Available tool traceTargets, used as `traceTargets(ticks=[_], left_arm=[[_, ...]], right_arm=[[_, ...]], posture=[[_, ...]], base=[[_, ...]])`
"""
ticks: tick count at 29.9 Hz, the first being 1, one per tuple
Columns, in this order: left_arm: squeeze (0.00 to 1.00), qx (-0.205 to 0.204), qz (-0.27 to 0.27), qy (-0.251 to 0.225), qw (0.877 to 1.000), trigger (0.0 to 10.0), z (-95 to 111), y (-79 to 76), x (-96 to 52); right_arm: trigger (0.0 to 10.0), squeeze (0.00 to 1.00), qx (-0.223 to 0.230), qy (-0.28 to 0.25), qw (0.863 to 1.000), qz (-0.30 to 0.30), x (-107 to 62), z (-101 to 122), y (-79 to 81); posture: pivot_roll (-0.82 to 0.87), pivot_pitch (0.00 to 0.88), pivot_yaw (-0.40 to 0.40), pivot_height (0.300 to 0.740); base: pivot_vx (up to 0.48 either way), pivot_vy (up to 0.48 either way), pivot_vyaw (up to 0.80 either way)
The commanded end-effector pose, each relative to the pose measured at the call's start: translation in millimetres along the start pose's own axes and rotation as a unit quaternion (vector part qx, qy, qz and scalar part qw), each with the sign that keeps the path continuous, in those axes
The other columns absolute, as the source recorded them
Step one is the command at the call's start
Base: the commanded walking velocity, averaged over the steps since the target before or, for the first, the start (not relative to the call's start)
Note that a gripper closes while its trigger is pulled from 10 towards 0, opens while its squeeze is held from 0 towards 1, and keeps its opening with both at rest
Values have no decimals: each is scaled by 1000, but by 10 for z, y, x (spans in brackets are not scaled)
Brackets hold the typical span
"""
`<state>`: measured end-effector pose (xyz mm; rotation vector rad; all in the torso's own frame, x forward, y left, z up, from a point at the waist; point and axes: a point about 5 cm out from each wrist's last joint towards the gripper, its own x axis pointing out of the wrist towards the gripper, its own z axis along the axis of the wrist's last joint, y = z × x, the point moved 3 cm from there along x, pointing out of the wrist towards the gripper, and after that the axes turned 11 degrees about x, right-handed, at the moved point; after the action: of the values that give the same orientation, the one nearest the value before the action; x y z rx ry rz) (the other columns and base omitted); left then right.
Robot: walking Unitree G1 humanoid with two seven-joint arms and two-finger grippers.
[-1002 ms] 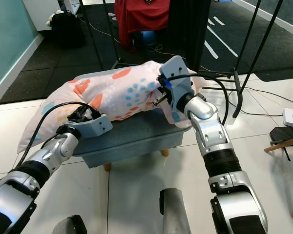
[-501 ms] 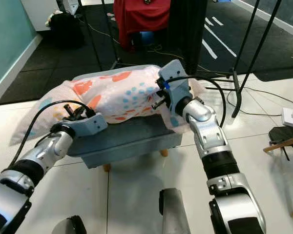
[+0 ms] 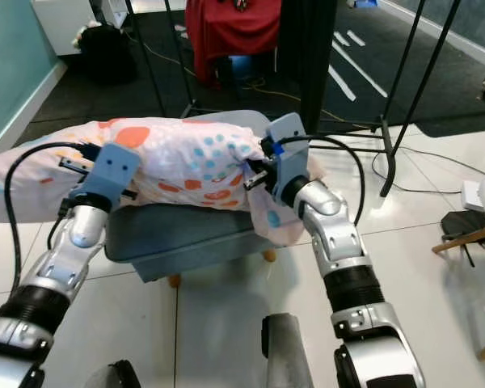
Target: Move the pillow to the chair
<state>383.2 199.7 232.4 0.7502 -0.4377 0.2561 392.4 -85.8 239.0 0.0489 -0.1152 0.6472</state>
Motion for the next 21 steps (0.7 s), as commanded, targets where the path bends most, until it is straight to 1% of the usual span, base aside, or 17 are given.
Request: traceTargets(ticks=[1, 2, 3, 5, 6, 8, 12, 14, 15, 16, 19, 20, 21], left_arm=[[0, -16, 23, -26, 999, 10000, 147, 94, 47], [0, -36, 28, -34, 998, 10000, 227, 117, 19], [0, -61, 22, -46, 997, 10000, 348, 101, -30], [0, -98, 11, -59, 993, 10000, 512, 25, -106], [0, -98, 11, -59, 993, 10000, 512, 25, -106], [0, -113, 3, -60, 992, 10000, 572, -46, -149], [0, -118, -1, -57, 991, 10000, 585, -60, -168], [0, -130, -12, -42, 990, 10000, 600, -132, -239], [0, -130, -12, -42, 990, 10000, 600, -132, -239], [0, -135, -18, -35, 990, 10000, 595, -164, -281], [0, -138, -24, -29, 990, 10000, 590, -184, -319], [0, -139, -30, -24, 990, 10000, 583, -195, -359], [0, -139, -30, -24, 990, 10000, 583, -195, -359]], right_arm=[[0, 0, -1, -14, 999, 30, 37, 47, 130], [0, 0, -1, -12, 999, 35, 50, 26, 164], [0, 0, -2, -12, 999, 38, 69, 19, 194], [0, 0, -5, -17, 999, 38, 108, 49, 203], [0, 0, -5, -17, 999, 38, 108, 49, 203], [0, 0, -8, -22, 999, 38, 138, 81, 209], [0, 0, -9, -23, 999, 38, 145, 87, 215], [0, 0, -7, -24, 999, 38, 153, 83, 222], [0, 0, -7, -24, 999, 38, 153, 83, 222], [0, 0, -5, -23, 999, 38, 151, 65, 232], [0, 0, -4, -21, 999, 39, 149, 45, 245], [0, 0, -3, -19, 999, 41, 149, 21, 263], [0, 0, -3, -19, 999, 41, 149, 21, 263]], posture=[[-199, 40, 12, 475], [-193, 32, 9, 480], [-186, 9, 9, 485], [-182, 0, 3, 495], [-182, 0, 3, 495], [-177, 0, 1, 505], [-177, 0, 1, 510], [-162, 0, -9, 520], [-162, 0, -9, 520], [-159, 0, -9, 525], [-160, 0, -9, 530], [-156, 0, -12, 540], [-156, 0, -12, 540]], base=[[0, 0, 0], [0, 0, 0], [0, 0, 0], [0, 0, 0], [0, 0, 0], [0, 0, 0], [0, 0, 0], [0, 0, 0], [0, 0, 0], [0, 0, 0], [0, 0, 0], [0, 0, 0], [0, 0, 0]])
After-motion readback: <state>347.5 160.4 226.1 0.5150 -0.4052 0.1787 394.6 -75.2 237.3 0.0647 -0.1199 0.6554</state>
